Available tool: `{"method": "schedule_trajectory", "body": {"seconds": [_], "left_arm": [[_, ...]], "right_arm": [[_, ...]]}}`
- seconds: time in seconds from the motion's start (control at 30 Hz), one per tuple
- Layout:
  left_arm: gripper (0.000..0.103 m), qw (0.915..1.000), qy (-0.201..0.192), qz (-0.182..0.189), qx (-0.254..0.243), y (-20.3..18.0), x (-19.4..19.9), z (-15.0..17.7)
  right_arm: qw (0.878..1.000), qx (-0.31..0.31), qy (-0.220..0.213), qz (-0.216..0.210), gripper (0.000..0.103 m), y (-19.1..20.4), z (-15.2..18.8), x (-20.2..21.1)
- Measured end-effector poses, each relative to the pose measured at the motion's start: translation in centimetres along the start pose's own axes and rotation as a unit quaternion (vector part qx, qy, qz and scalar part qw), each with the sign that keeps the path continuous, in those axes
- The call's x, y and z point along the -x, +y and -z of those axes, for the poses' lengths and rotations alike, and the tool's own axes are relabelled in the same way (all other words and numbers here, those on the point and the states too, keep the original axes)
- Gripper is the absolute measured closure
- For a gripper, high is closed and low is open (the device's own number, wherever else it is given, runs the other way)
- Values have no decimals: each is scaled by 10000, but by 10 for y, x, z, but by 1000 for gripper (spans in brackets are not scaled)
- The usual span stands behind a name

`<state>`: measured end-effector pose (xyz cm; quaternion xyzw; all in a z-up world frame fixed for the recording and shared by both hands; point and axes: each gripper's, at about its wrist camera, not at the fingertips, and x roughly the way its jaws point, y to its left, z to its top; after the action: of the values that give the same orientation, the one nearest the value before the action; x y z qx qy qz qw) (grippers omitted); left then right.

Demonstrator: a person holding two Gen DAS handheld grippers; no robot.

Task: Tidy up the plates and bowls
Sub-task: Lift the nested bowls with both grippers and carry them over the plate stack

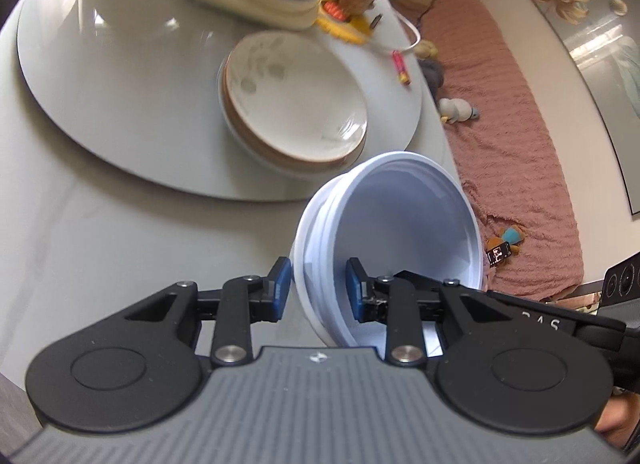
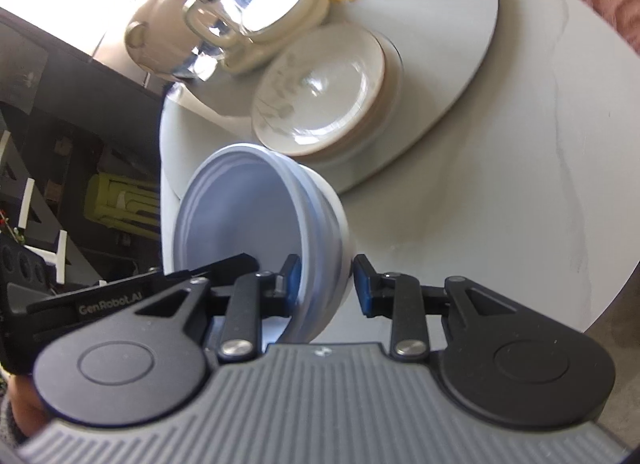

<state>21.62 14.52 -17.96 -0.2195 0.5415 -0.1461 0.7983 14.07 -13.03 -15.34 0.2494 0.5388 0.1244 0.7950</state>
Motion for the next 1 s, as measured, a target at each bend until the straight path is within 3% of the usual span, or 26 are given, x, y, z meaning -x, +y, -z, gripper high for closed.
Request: {"method": "schedule_trajectory", "body": {"seconds": [0.3, 0.57, 0.8, 1.0], "left_arm": [[69, 9997, -224, 52, -58, 4, 31, -10], [69, 9992, -395, 14, 49, 4, 33, -26], [69, 9988, -401, -5, 290, 2, 4, -64], [69, 9983, -337, -249, 401, -3, -34, -97]], "right_arm": [[9998, -21, -170, -81, 71, 23, -10, 7], [9996, 125, -218, -101, 71, 36, -34, -3], [9995, 232, -208, -44, 71, 34, -72, -20], [9995, 310, -32, -55, 71, 18, -110, -49]]}}
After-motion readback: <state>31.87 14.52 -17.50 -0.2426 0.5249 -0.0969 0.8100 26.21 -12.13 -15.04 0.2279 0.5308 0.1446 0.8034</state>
